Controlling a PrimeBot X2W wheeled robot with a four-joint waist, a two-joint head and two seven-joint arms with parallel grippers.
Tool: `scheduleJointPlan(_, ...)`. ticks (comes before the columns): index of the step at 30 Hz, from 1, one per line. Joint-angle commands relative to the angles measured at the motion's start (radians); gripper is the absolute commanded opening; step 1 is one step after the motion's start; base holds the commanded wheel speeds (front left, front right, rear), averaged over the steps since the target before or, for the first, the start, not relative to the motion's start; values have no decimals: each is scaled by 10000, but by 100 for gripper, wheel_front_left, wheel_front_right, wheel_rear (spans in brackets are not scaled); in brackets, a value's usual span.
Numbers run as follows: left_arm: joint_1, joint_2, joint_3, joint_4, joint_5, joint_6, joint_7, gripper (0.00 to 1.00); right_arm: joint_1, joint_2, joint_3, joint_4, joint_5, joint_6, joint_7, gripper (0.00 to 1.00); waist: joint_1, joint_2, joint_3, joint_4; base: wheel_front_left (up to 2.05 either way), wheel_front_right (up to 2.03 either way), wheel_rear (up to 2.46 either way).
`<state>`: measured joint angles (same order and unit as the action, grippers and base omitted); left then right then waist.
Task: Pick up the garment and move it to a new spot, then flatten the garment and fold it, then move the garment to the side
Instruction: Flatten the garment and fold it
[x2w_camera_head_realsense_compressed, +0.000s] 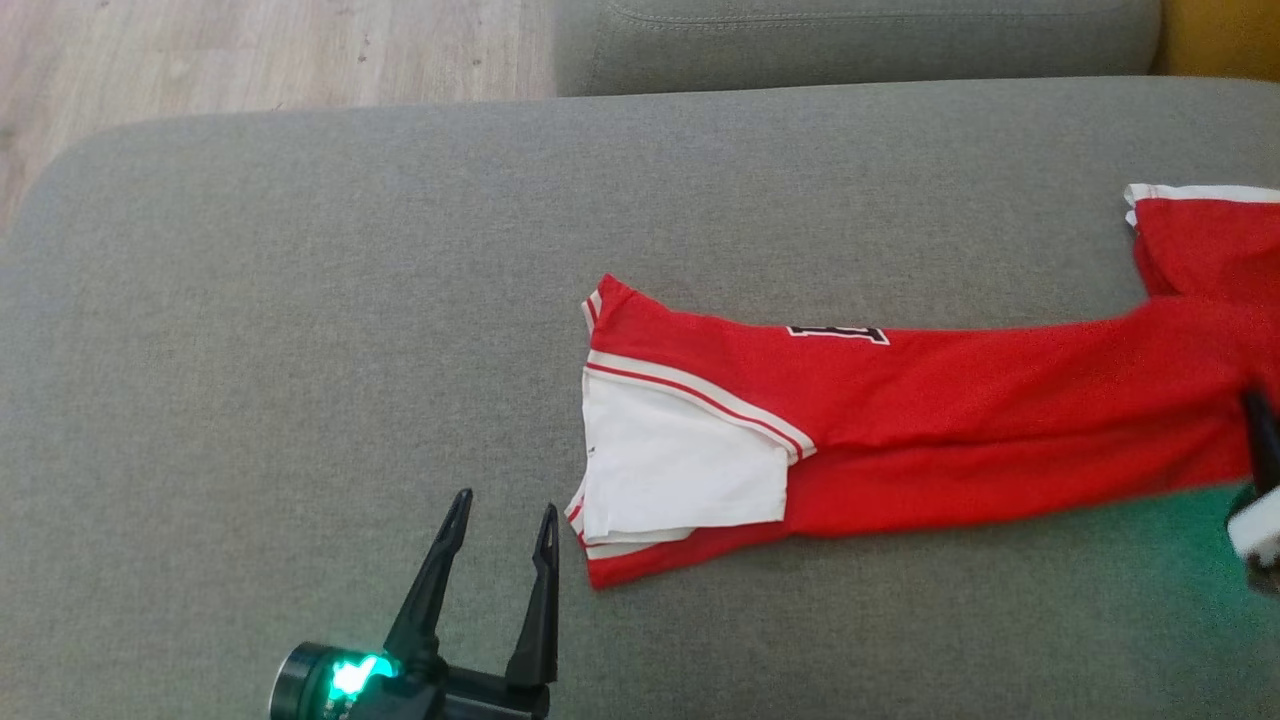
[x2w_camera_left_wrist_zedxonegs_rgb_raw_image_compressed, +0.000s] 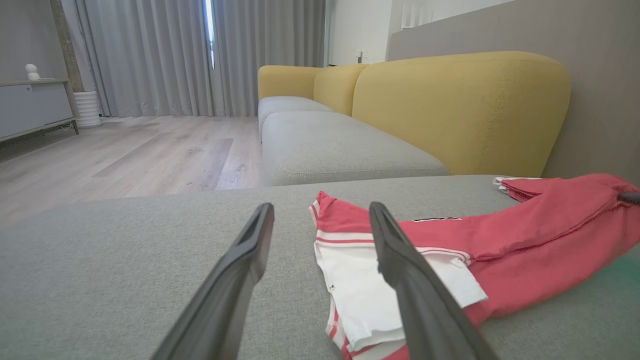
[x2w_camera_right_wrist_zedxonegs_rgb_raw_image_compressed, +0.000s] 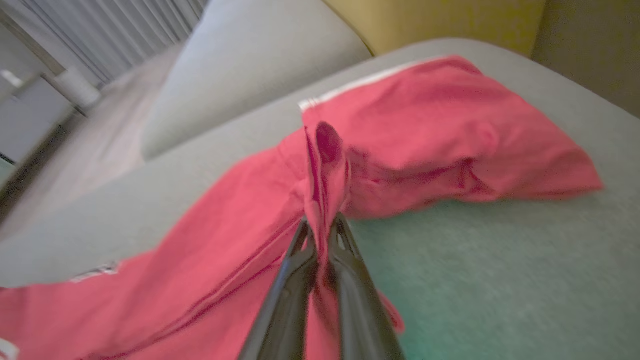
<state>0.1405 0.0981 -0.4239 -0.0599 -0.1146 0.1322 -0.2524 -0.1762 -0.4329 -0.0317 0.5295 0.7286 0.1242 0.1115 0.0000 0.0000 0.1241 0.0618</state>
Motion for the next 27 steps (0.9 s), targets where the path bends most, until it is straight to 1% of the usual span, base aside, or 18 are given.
scheduleJointPlan(1,-186,-151,391,-274,0,-71,-93,100,-63,-324,174,-1029,418,65,-34,0,0,0,12,-38,0,0,0)
scheduleJointPlan(4,-208,-228,485,-255,10,-204,-93,100,84,-125,162,-2886,1542,65,56,0,0,0,27,-49,0,0,0)
scheduleJointPlan(8,-271,-315,394,-128,50,-477,-93,100,130,464,554,-5066,2421,65,346,0,0,0,-10,116,0,0,0)
scheduleJointPlan(9,-271,-315,394,-128,50,-477,-93,100,130,464,554,-5066,2421,65,346,0,0,0,-10,116,0,0,0)
scheduleJointPlan(11,-350,-351,281,-51,97,-608,-93,100,19,871,954,-5869,2585,65,575,0,0,0,14,241,0,0,0)
scheduleJointPlan(13,-471,-385,183,7,123,-691,-93,100,-191,1230,1418,-6382,2536,65,801,0,0,0,68,399,0,0,0)
scheduleJointPlan(15,-589,-415,105,32,114,-740,-93,100,-439,1664,1912,-6606,2547,65,1016,0,0,0,126,595,0,0,0)
scheduleJointPlan(17,-671,-436,36,63,90,-778,-93,100,-661,2045,2403,-6555,2467,65,1201,0,0,0,169,822,0,0,0)
scheduleJointPlan(20,-729,-456,-89,142,69,-822,-93,100,-845,2524,3145,-6229,2447,65,1461,0,0,0,216,1205,0,0,0)
scheduleJointPlan(21,-724,-463,-191,194,59,-874,-93,100,-833,2682,3645,-5937,2379,65,1608,0,0,0,235,1445,0,0,0)
scheduleJointPlan(27,-725,-473,-282,309,46,-932,-93,100,-647,2949,5090,-4872,2092,65,1757,0,0,0,295,1933,0,0,0)
